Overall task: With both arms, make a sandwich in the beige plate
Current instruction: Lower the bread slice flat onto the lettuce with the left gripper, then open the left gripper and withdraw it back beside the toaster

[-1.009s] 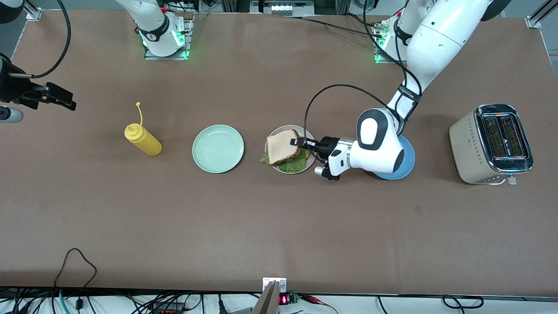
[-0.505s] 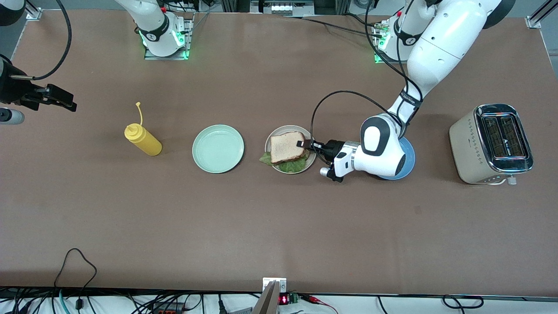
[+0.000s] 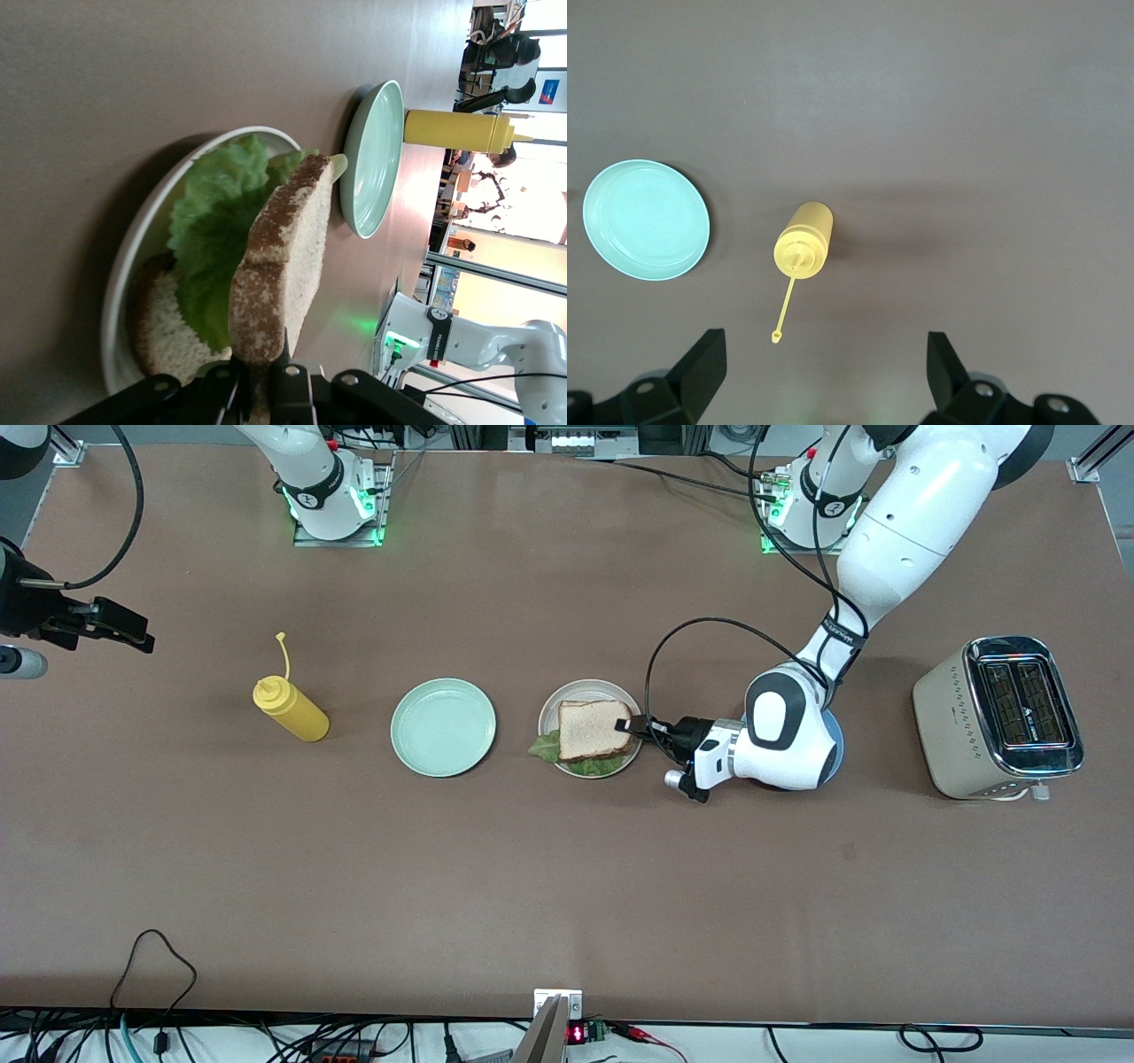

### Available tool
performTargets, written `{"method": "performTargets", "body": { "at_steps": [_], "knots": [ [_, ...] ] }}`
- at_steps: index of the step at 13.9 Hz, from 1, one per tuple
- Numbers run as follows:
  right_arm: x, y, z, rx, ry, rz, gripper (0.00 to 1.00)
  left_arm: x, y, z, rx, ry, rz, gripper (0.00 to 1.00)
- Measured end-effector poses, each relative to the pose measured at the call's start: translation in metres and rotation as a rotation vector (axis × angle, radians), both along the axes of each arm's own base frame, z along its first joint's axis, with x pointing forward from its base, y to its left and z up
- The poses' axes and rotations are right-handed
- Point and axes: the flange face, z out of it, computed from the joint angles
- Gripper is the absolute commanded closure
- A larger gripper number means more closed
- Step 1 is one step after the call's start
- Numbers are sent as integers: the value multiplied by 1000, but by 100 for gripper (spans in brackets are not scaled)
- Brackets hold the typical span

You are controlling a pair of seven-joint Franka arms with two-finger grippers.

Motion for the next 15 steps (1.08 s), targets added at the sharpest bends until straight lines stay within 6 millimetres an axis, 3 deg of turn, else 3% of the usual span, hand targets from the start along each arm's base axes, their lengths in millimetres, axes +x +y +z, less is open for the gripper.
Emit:
{"method": "performTargets", "body": {
  "at_steps": [1, 2, 9, 15],
  "knots": [
    [0, -4, 0, 0, -2, -7, 0, -1, 2, -5, -2, -2, -3, 32],
    [0, -8, 0, 0, -2, -15, 0, -1, 3, -6, -3, -1, -3, 0],
    [0, -14, 0, -1, -3, -25, 0, 3, 3, -4, -9, -19, -5, 0],
    [0, -14, 0, -1, -3, -26, 0, 14, 15, 9, -13, -44, 17, 0]
  ]
}}
